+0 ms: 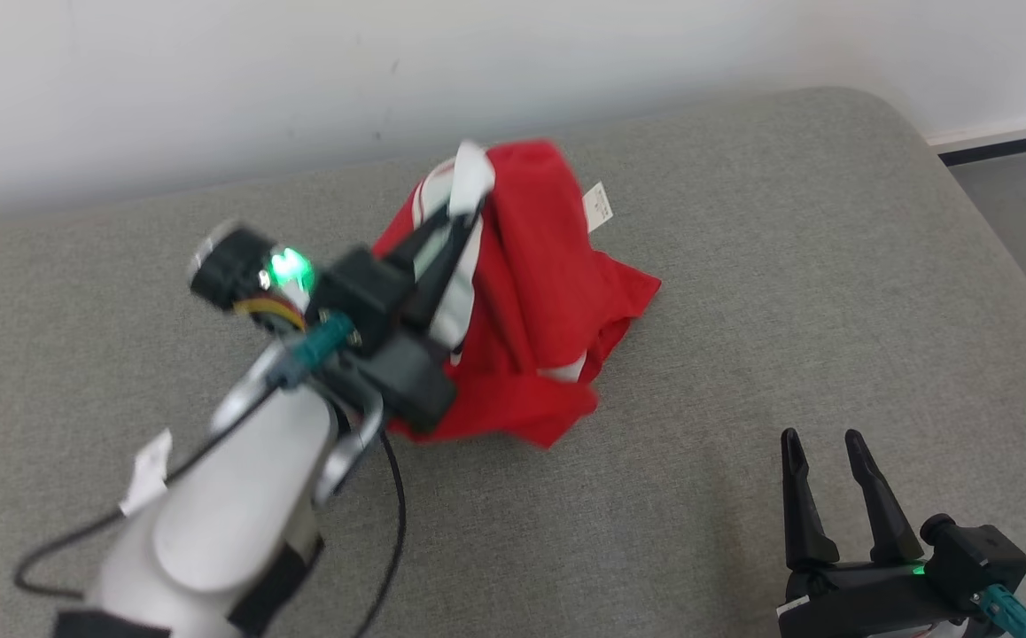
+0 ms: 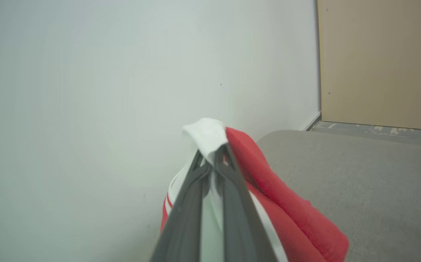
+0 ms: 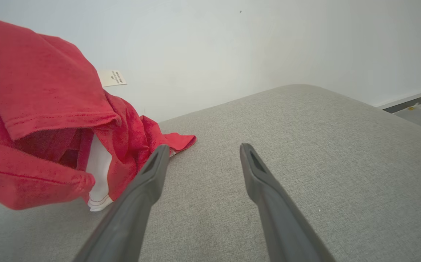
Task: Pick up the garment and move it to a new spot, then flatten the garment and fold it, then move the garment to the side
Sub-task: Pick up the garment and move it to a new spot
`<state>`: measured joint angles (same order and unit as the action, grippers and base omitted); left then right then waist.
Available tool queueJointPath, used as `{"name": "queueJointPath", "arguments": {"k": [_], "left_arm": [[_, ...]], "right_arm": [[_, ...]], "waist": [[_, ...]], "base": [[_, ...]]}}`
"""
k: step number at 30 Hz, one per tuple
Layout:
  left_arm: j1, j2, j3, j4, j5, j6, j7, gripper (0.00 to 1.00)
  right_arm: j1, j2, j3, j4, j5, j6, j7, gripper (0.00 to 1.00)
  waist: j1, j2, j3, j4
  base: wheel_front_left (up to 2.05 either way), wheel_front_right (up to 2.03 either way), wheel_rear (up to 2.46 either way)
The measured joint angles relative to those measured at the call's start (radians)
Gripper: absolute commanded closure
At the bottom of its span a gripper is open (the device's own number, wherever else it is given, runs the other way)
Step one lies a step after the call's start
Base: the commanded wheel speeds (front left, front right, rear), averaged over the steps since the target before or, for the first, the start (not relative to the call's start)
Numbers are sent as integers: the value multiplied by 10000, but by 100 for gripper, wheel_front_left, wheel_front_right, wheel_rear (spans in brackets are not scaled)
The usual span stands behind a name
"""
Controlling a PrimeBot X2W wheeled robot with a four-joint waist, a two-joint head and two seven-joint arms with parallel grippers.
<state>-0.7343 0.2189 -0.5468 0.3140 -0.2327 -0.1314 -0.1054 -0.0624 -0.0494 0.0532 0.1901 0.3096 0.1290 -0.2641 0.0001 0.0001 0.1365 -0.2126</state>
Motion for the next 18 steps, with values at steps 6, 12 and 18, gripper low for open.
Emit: {"name": "queueJointPath", "arguments": {"k": [6, 12, 18], "left_arm": [[-2505, 642, -585, -435, -642, -2, 466, 100], [-4741, 828, -1187, -301, -1313, -4, 631, 100], [-6595, 859, -1732, 533, -1745, -4, 456, 100]], "right_arm": [[16, 2, 46, 59, 176, 0, 0, 0], [110, 0, -46, 132, 232, 0, 0, 0], [106, 0, -48, 151, 247, 0, -2, 0]], "waist": [[0, 0, -29, -229], [0, 0, -69, -443], [0, 0, -88, -597]], "base": [[0, 0, 0], [0, 0, 0], [0, 0, 0]]}}
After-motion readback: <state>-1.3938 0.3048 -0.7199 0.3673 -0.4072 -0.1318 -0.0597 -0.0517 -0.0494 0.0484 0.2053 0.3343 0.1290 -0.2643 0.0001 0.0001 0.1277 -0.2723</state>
